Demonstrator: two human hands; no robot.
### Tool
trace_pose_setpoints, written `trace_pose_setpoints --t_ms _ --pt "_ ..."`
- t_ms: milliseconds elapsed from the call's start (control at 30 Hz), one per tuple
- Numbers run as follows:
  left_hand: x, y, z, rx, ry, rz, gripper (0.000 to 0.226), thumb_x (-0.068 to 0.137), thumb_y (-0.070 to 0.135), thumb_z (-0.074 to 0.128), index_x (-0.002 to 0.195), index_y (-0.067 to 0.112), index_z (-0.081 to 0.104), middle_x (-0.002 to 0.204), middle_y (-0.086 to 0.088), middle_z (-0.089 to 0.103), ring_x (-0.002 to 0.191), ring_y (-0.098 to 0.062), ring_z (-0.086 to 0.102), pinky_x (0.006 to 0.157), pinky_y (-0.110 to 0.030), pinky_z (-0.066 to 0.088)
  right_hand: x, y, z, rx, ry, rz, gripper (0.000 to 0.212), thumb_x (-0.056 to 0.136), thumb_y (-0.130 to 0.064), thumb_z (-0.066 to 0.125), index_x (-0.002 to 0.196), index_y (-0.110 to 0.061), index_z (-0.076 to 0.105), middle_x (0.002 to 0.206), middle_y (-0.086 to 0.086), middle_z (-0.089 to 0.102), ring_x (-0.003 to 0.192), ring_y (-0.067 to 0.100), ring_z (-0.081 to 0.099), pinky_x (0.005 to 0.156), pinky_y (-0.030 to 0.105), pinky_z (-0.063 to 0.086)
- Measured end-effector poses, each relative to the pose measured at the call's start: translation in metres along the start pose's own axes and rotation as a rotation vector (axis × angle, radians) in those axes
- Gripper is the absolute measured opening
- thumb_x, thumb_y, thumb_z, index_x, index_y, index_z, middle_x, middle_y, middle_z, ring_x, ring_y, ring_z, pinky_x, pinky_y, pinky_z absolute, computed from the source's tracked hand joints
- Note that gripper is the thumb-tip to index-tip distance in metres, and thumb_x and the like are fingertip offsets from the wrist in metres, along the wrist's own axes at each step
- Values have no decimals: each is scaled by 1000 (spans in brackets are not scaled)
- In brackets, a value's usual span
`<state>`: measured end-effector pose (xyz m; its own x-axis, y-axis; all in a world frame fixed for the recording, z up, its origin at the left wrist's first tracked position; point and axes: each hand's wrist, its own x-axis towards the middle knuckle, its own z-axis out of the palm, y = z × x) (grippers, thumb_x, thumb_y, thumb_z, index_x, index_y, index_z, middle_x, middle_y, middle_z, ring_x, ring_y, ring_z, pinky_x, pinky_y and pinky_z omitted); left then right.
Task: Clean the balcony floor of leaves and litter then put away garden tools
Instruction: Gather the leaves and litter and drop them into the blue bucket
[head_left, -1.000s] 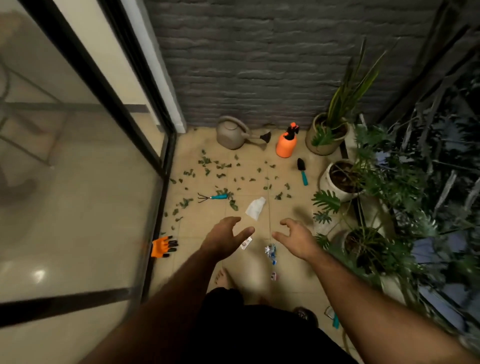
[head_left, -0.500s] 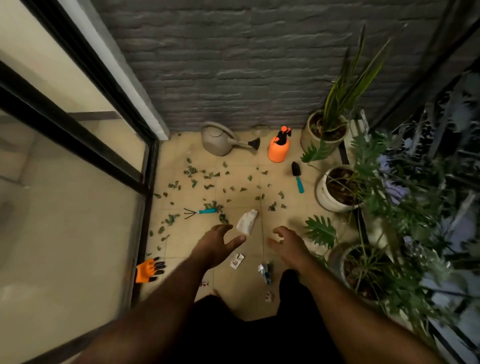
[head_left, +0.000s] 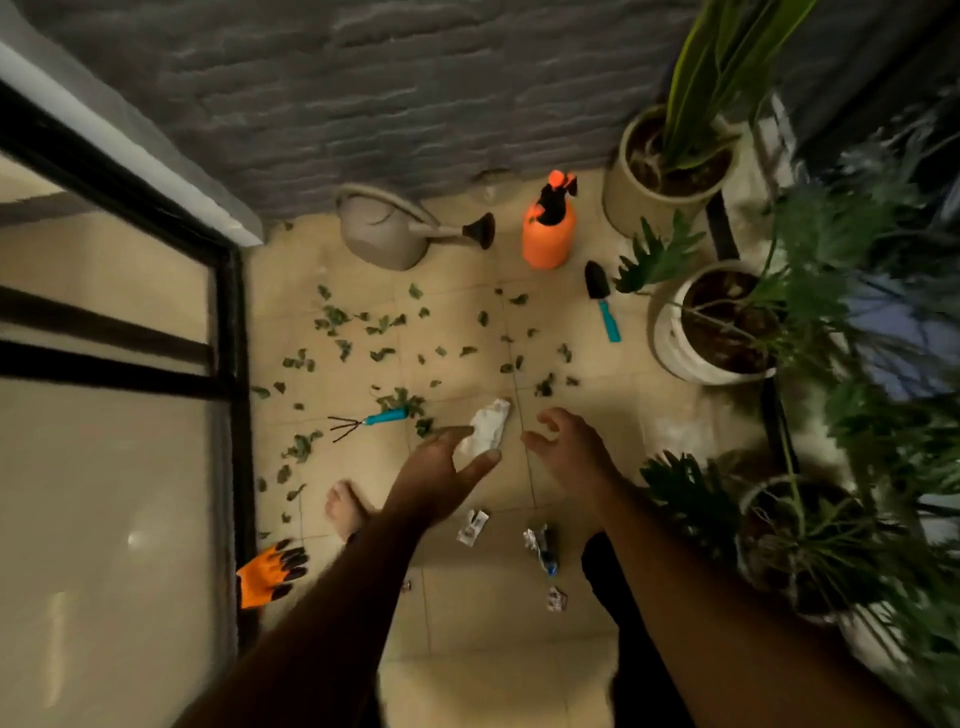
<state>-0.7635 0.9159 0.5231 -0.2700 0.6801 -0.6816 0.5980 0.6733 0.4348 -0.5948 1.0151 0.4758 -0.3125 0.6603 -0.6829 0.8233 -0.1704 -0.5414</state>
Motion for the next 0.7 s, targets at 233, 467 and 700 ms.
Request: trace_pose_setpoints --t_ms 233,467,700 --pt "183 -72 53 89 -26 80 72 87 65 58 144 24 46 146 -4 50 124 -23 54 100 -37 46 155 73 69 31 75 113 49 96 -37 62 137 -12 54 140 7 57 126 25 53 104 36 44" --pt "350 -119 135 191 33 322 74 82 61 68 143 22 48 148 -3 47 128 -23 50 100 -34 43 315 172 92 -109 265 128 19 98 -27 55 110 -16 64 106 5 68 96 22 63 84 31 50" --pt "461 -137 199 270 192 509 67 80 45 75 139 22 52 138 -5 53 117 -24 56 94 -38 51 397 248 95 -287 402 122 27 96 -48 57 98 -21 61 89 1 63 84 21 59 79 39 53"
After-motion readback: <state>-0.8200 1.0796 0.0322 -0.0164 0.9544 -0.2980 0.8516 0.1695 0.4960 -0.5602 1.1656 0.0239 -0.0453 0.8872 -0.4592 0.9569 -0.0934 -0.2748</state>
